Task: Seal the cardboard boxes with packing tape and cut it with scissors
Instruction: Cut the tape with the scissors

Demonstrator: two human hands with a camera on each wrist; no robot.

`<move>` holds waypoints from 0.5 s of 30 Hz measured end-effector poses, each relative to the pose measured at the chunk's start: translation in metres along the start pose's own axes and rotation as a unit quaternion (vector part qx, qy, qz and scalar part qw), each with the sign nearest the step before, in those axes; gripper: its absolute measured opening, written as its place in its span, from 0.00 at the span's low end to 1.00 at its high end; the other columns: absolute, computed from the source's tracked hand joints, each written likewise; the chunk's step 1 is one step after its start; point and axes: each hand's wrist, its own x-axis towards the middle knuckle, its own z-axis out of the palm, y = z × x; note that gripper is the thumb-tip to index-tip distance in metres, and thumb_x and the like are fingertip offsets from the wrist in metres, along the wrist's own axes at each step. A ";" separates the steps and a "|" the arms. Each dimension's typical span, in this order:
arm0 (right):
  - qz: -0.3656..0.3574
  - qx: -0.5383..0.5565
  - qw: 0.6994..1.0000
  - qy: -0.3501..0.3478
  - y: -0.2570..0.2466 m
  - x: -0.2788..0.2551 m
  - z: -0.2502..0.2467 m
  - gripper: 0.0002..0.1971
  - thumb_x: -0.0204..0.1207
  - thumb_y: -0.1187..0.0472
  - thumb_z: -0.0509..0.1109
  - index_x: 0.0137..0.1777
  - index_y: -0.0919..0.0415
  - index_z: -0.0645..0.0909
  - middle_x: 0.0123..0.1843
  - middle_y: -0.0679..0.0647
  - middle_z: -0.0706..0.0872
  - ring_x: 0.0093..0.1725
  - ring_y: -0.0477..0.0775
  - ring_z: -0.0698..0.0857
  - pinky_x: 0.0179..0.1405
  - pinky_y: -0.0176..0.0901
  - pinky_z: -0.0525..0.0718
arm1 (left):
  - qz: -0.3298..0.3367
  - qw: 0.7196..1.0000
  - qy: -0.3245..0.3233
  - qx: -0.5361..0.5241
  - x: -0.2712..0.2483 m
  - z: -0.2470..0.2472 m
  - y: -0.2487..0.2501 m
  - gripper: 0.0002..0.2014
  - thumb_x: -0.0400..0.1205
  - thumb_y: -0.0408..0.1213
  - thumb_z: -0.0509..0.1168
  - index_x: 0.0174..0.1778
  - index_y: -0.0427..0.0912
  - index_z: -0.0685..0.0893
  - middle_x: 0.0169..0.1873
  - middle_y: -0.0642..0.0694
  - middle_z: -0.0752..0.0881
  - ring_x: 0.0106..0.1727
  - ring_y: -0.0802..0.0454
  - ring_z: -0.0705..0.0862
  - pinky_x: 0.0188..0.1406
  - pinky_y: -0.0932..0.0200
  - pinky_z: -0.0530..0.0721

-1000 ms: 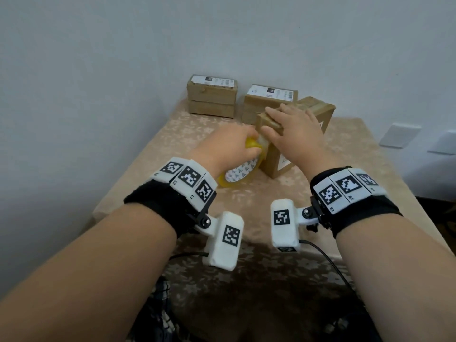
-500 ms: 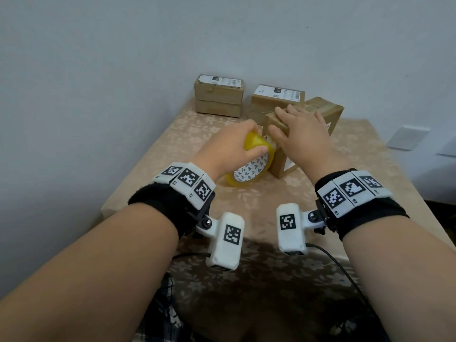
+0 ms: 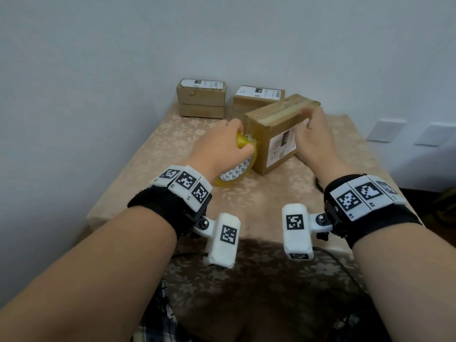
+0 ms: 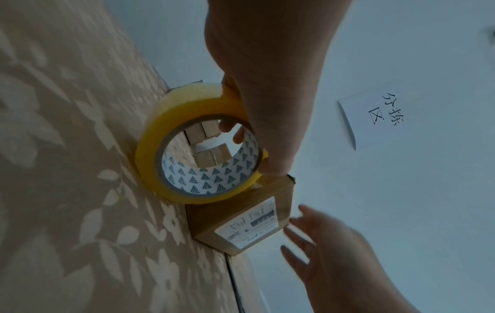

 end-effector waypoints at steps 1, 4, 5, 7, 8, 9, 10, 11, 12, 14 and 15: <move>0.037 -0.046 0.998 -0.019 0.004 -0.001 -0.006 0.13 0.82 0.65 0.57 0.66 0.62 0.73 0.60 0.51 0.79 0.60 0.51 0.78 0.53 0.41 0.74 | -0.007 1.000 0.003 0.004 0.000 0.000 0.002 0.18 0.77 0.52 0.60 0.59 0.47 0.74 0.50 0.47 0.80 0.49 0.46 0.79 0.45 0.49 0.82; 0.084 -0.299 0.941 -0.133 0.019 -0.008 -0.022 0.11 0.82 0.67 0.59 0.62 0.66 0.76 0.58 0.63 0.83 0.55 0.63 0.81 0.46 0.45 0.73 | -0.027 0.999 0.016 0.011 0.001 0.000 0.008 0.15 0.80 0.54 0.59 0.53 0.47 0.72 0.37 0.53 0.76 0.41 0.49 0.77 0.32 0.56 0.72; 0.103 -0.353 0.916 -0.159 0.024 -0.011 -0.026 0.11 0.81 0.69 0.59 0.61 0.69 0.76 0.58 0.66 0.83 0.52 0.65 0.81 0.45 0.46 0.74 | -0.030 0.999 0.022 0.010 0.001 -0.001 0.009 0.14 0.81 0.55 0.58 0.52 0.47 0.72 0.36 0.54 0.75 0.40 0.50 0.77 0.30 0.56 0.69; 0.134 -0.416 0.881 -0.182 0.035 -0.015 -0.034 0.09 0.78 0.71 0.60 0.55 0.68 0.77 0.51 0.66 0.84 0.45 0.63 0.78 0.43 0.48 0.76 | -0.023 0.999 0.034 0.006 0.004 0.000 0.009 0.15 0.82 0.55 0.57 0.51 0.46 0.74 0.40 0.51 0.80 0.42 0.50 0.79 0.33 0.56 0.72; 0.142 -0.436 0.869 -0.187 0.039 -0.015 -0.038 0.07 0.76 0.70 0.62 0.53 0.68 0.77 0.45 0.64 0.83 0.43 0.63 0.78 0.42 0.48 0.78 | -0.016 0.999 0.037 0.005 0.006 0.001 0.008 0.16 0.83 0.55 0.57 0.53 0.46 0.76 0.44 0.50 0.82 0.45 0.50 0.80 0.36 0.55 0.75; 0.142 -0.447 0.863 -0.188 0.043 -0.015 -0.040 0.06 0.76 0.69 0.64 0.51 0.67 0.76 0.40 0.61 0.80 0.42 0.63 0.78 0.42 0.48 0.78 | -0.008 0.999 0.038 0.001 0.008 0.001 0.007 0.17 0.83 0.55 0.57 0.55 0.45 0.77 0.49 0.48 0.82 0.48 0.50 0.80 0.40 0.55 0.77; 0.138 -0.450 0.861 -0.193 0.046 -0.015 -0.042 0.05 0.76 0.67 0.65 0.50 0.66 0.75 0.37 0.60 0.78 0.42 0.63 0.78 0.41 0.48 0.78 | -0.001 0.999 0.037 -0.003 0.009 0.002 0.007 0.17 0.83 0.54 0.58 0.58 0.45 0.78 0.52 0.47 0.83 0.50 0.50 0.81 0.44 0.55 0.78; 0.130 -0.448 0.862 -0.199 0.047 -0.015 -0.044 0.05 0.76 0.65 0.66 0.49 0.65 0.74 0.39 0.60 0.80 0.42 0.63 0.78 0.41 0.47 0.78 | 0.009 0.999 0.038 -0.007 0.010 0.002 0.007 0.18 0.83 0.53 0.58 0.61 0.46 0.78 0.55 0.47 0.83 0.52 0.49 0.81 0.46 0.55 0.79; 0.127 -0.447 0.861 -0.205 0.047 -0.016 -0.044 0.08 0.77 0.63 0.68 0.49 0.65 0.73 0.42 0.61 0.82 0.42 0.62 0.78 0.41 0.47 0.77 | 0.016 0.999 0.037 -0.008 0.011 0.002 0.007 0.19 0.83 0.52 0.58 0.64 0.46 0.78 0.56 0.46 0.83 0.54 0.49 0.81 0.48 0.55 0.79; 0.120 -0.442 0.863 -0.212 0.046 -0.017 -0.047 0.11 0.75 0.60 0.71 0.50 0.65 0.74 0.45 0.61 0.83 0.42 0.62 0.79 0.40 0.46 0.77 | 0.024 0.999 0.034 -0.009 0.013 0.002 0.007 0.21 0.82 0.53 0.59 0.68 0.47 0.77 0.58 0.45 0.82 0.57 0.48 0.81 0.50 0.54 0.78; 0.113 -0.438 0.866 -0.214 0.046 -0.018 -0.048 0.13 0.74 0.59 0.72 0.52 0.65 0.75 0.47 0.61 0.84 0.43 0.62 0.80 0.41 0.46 0.78 | 0.026 0.999 0.032 -0.012 0.013 0.002 0.007 0.22 0.82 0.53 0.60 0.68 0.47 0.77 0.59 0.45 0.82 0.58 0.48 0.80 0.51 0.53 0.78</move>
